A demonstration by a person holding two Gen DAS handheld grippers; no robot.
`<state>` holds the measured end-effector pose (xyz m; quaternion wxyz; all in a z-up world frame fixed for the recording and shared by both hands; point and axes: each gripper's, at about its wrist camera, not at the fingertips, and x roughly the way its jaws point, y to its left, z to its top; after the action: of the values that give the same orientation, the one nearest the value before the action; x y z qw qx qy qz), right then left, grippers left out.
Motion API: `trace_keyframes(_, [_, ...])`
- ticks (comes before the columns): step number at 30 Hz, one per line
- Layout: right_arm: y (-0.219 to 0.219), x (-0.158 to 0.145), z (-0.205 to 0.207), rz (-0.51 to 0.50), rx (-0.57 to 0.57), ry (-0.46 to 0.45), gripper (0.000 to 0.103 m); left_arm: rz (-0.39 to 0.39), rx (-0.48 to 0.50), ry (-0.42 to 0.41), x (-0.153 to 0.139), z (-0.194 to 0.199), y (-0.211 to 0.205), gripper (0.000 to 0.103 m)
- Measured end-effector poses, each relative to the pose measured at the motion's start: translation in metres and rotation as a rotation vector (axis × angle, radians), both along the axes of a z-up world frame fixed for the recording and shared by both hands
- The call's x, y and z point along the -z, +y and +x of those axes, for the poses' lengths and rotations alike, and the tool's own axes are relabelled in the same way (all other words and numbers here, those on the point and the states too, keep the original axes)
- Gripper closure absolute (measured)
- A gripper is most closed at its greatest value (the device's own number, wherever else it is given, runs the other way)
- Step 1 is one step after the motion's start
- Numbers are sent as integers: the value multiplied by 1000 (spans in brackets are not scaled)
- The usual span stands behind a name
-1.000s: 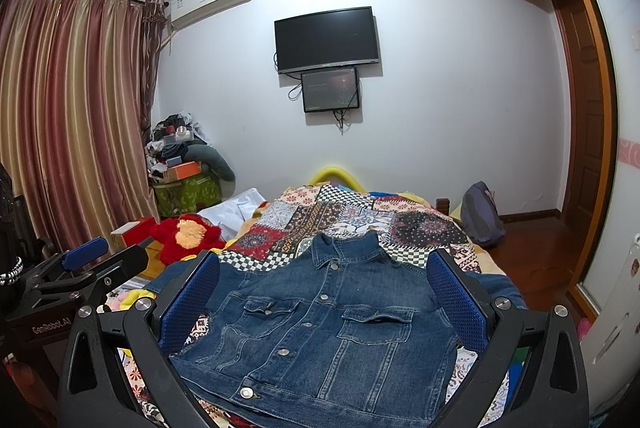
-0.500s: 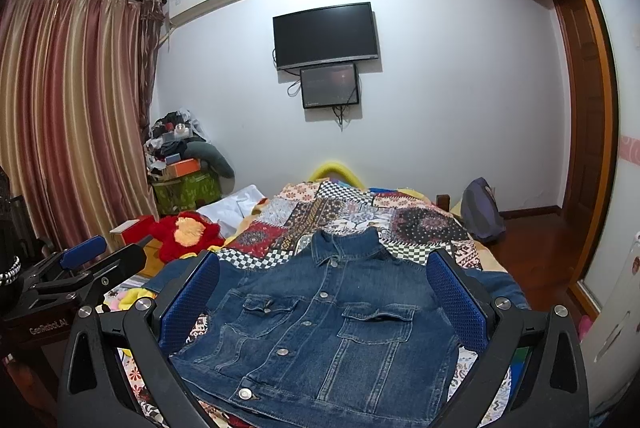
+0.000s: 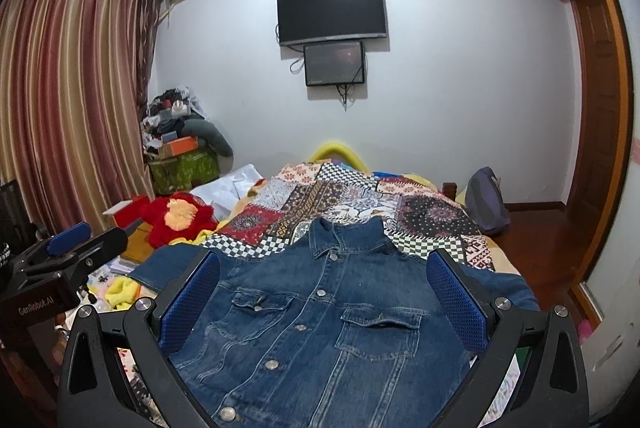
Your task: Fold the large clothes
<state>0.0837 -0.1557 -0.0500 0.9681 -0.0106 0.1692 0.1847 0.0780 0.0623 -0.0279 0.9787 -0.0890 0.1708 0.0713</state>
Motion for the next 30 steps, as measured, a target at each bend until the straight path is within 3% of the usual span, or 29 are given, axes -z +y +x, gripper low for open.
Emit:
trace_keyframes(11, [26, 17, 114, -3, -24, 131, 0, 9, -296, 129, 45, 72, 111, 0])
trace_keyframes(15, [35, 29, 156, -15, -16, 197, 0, -17, -337, 186, 71, 88, 160, 0])
trace_keyframes(21, [49, 65, 218, -4, -6, 365, 0, -198, -319, 367, 133, 110, 233, 0])
trace_keyframes(25, [63, 94, 239, -11, -26, 440, 0, -256, -360, 546, 184, 122, 262, 0])
trace_keyframes(30, [86, 134, 259, -79, -68, 528, 0, -355, -366, 615, 225, 119, 275, 0])
